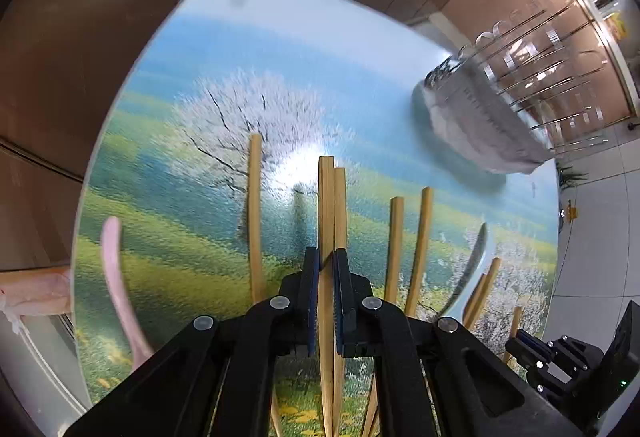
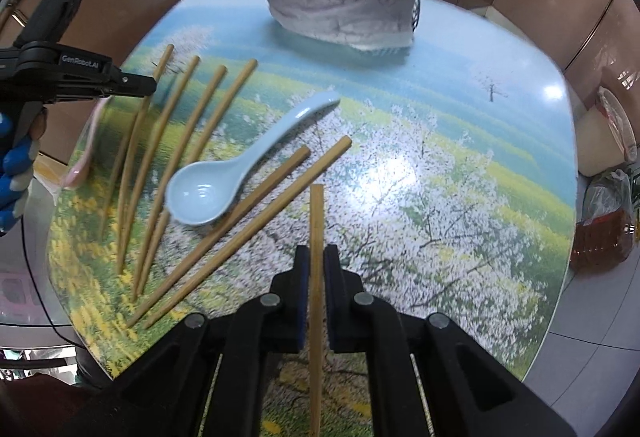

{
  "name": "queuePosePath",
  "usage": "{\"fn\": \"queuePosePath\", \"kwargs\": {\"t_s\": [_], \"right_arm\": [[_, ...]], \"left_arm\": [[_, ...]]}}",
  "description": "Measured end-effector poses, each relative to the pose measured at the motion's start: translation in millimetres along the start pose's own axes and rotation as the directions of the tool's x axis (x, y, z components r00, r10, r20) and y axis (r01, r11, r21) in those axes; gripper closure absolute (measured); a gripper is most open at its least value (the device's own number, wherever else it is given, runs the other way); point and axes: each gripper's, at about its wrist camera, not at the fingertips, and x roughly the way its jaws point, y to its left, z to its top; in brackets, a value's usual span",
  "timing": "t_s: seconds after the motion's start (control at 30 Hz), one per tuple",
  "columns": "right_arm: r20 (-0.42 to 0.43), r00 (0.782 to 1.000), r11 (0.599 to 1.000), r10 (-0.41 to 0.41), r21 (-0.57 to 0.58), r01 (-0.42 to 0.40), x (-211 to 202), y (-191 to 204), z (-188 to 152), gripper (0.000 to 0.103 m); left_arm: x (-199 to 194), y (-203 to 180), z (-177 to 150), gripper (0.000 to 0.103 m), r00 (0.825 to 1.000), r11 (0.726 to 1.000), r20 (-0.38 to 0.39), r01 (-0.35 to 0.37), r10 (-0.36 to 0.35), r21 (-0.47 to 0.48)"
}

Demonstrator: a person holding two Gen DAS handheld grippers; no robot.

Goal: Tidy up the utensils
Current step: 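Lift both held chopsticks upright and carry them over the wire utensil holder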

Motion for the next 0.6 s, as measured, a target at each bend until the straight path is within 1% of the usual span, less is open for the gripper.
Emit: {"fn": "queuePosePath", "kwargs": {"t_s": [0.1,0.13,0.2,0.27,0.3,0.33,0.37,0.4,0.43,0.5,0.57,0.6], "right_arm": [[0.053,0.999,1.0,0.001,0.002,-0.001,-21.5,0.5,-10.3,0.097],[0.074,0.997,1.0,0.006,0.003,-0.007,-30.8,1.2,-12.5,0.097],[0.134,0.991,1.0,0.017,0.008,-0.019,-55.4,1.8,-16.3,0.097],[0.185,0.982,1.0,0.021,0.007,-0.022,-75.7,8.4,-8.7,0.097],[0.222,0.975,1.0,0.022,0.005,-0.024,-90.2,10.4,-6.8,0.097],[0.244,0.97,1.0,0.022,0.004,-0.024,-95.0,19.1,5.3,0.097],[0.286,0.958,1.0,0.024,0.001,-0.026,-108.9,22.8,10.3,0.097],[0.331,0.943,1.0,0.025,0.001,-0.027,-126.2,24.1,15.1,0.097],[0.357,0.934,1.0,0.024,0.001,-0.026,-134.1,26.3,21.4,0.097],[0.438,0.899,1.0,0.021,-0.003,-0.021,-163.8,29.3,35.8,0.097],[0.501,0.866,1.0,0.014,-0.007,-0.012,-186.4,32.5,48.7,0.097],[0.537,0.843,1.0,0.009,-0.006,-0.007,-199.3,33.0,58.7,0.097]], "left_arm": [[-17.8,0.2,-4.4,0.097,0.999,1.0,0.038,0.009,-0.009,0.004],[-27.6,0.2,-6.9,0.097,0.998,1.0,0.061,0.014,-0.014,0.005],[-45.4,-0.2,-10.5,0.097,0.994,0.999,0.101,0.033,-0.034,0.005],[-64.8,-2.2,-11.1,0.097,0.988,0.999,0.149,0.043,-0.044,0.011],[-78.6,-3.8,-11.2,0.097,0.982,0.998,0.181,0.057,-0.059,0.016],[-89.2,-8.7,-10.4,0.097,0.975,0.997,0.207,0.079,-0.082,0.021],[-100.0,-9.8,-9.5,0.097,0.968,0.995,0.232,0.093,-0.097,0.025],[-115.4,-13.2,-8.1,0.097,0.956,0.993,0.271,0.111,-0.116,0.034],[-124.1,-16.6,-7.5,0.097,0.948,0.991,0.292,0.125,-0.13,0.038],[-146.7,-26.2,-4.4,0.097,0.923,0.985,0.344,0.167,-0.174,0.049],[-169.0,-38.7,3.1,0.097,0.89,0.977,0.402,0.203,-0.213,0.067],[-179.6,-44.8,7.7,0.097,0.872,0.972,0.429,0.224,-0.234,0.075]]}}
